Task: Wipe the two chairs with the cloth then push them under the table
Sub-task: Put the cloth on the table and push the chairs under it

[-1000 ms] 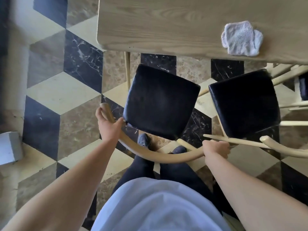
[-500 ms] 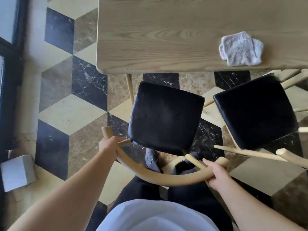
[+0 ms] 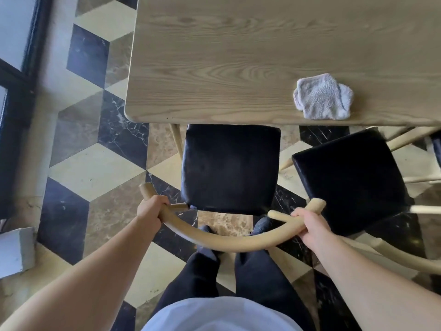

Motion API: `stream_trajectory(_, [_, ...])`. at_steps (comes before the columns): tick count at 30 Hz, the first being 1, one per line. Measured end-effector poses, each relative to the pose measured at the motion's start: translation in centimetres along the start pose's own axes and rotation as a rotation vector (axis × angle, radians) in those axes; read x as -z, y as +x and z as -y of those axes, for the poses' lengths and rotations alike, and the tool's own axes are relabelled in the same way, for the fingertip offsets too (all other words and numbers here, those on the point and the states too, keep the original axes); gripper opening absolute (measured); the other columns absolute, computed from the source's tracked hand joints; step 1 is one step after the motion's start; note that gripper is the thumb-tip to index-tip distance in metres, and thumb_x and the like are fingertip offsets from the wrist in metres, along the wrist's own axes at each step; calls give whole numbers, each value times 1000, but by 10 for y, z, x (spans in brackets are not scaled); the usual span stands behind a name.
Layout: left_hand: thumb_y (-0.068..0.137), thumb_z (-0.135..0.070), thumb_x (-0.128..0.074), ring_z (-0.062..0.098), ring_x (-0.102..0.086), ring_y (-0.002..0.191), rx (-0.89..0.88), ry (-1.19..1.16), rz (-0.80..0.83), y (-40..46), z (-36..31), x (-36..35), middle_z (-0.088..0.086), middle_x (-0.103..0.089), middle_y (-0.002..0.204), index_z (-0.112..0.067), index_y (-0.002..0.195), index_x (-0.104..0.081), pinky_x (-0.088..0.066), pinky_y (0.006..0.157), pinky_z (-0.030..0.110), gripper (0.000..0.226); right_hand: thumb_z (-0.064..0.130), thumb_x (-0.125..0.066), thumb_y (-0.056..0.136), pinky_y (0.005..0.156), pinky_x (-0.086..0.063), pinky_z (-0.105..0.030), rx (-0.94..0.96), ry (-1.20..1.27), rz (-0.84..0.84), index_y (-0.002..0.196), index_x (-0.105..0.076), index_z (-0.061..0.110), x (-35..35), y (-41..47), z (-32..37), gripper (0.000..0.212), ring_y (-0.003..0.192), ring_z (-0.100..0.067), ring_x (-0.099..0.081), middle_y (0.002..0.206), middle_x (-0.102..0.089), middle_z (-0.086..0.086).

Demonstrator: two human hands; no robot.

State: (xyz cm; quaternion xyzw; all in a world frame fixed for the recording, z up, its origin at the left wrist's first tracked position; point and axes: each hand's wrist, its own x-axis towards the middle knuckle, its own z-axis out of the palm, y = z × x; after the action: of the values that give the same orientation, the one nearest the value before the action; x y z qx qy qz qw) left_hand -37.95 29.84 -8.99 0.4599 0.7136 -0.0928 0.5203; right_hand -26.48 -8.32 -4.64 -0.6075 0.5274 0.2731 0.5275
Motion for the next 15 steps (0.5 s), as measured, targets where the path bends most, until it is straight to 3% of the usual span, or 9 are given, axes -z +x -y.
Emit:
stream_trajectory(3, [74, -4, -67, 29, -60, 87, -23, -53, 8, -1, -13, -23, 14, -56, 98, -15, 88, -51, -58, 83, 46, 24, 2, -72, 78, 65, -50, -39, 22, -3, 48, 118, -50, 15, -2, 9, 35, 47, 88, -27, -60, 101, -58, -12])
stream_trajectory(7, [71, -5, -69, 23, -58, 75, -35, -87, 6, -2, -43, -50, 10, -56, 90, -16, 88, -53, -51, 59, 34, 25, 0, -70, 80, 62, -50, -35, 82, -16, 94, 116, -51, 15, -14, 25, 79, 44, 88, -24, -61, 100, -59, -11])
stream_trajectory(11, [66, -5, -70, 23, -60, 76, -55, -120, 23, 4, -67, -64, 11, -58, 95, -12, 102, -57, -52, 61, 33, 39, 1, -70, 80, 61, -52, -35, 99, -15, 130, 117, -50, 14, -26, 37, 106, 44, 87, -25, -63, 100, -60, -11])
stream_trajectory(15, [62, -6, -70, 26, -63, 96, -4, -126, 43, 18, -82, -69, 12, -58, 111, -11, 117, -56, -59, 83, 41, 57, 1, -70, 79, 65, -54, -37, 105, -26, 157, 125, -49, 14, -42, 47, 122, 52, 89, -26, -64, 102, -61, -11])
